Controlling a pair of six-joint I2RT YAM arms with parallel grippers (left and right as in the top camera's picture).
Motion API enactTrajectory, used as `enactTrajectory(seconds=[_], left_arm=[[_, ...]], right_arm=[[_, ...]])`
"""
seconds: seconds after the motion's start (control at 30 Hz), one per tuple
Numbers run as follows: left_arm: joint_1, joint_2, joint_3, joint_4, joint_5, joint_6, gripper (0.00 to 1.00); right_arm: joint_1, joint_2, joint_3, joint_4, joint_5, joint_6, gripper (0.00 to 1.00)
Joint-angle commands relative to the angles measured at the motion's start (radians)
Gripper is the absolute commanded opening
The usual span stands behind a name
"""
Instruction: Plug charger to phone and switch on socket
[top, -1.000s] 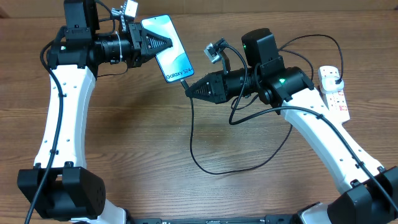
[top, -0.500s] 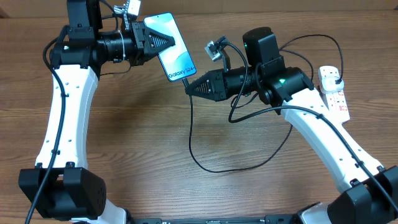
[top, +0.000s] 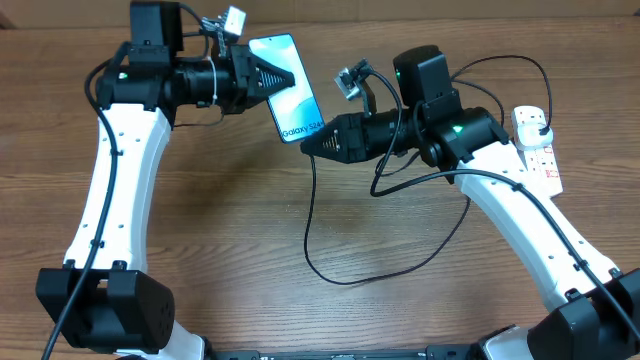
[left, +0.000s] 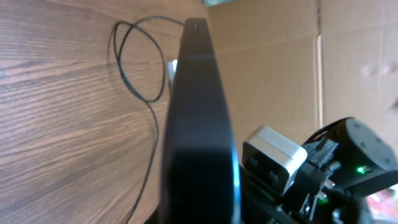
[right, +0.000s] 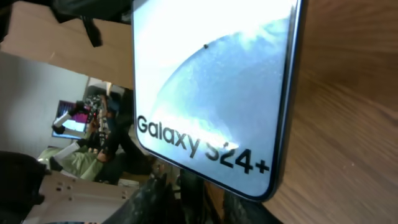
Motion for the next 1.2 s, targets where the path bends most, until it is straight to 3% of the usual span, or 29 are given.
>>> enactTrajectory(seconds=[0.0,0.23,0.5,0.8,1.17], left_arm=[[-0.013,-0.003,0.005,-0.048,0.019,0.094,0.04],[-0.014,0.010,0.002,-0.254,-0.193,0.279,0.04],[-0.016,0.149,0.001,-0.378,-0.208,0.454,0.04],[-0.016,0.327,0.001,-0.319,-0.212,0.454,0.04],[-0.016,0.453,0.000,-0.250,-0.329,0.382,0.04]], right_arm=[[-0.009,-0.024,0.023,-0.011,0.074,-0.040,0.42],[-0.026,-0.024,0.023,-0.123,0.210,-0.041,0.55],[-0.029,-0.024,0.022,-0.228,0.406,-0.041,0.67],[-0.029,-0.024,0.022,-0.299,0.513,-0.041,0.72],[-0.029,-0.020,0.022,-0.300,0.514,-0.041,0.73]])
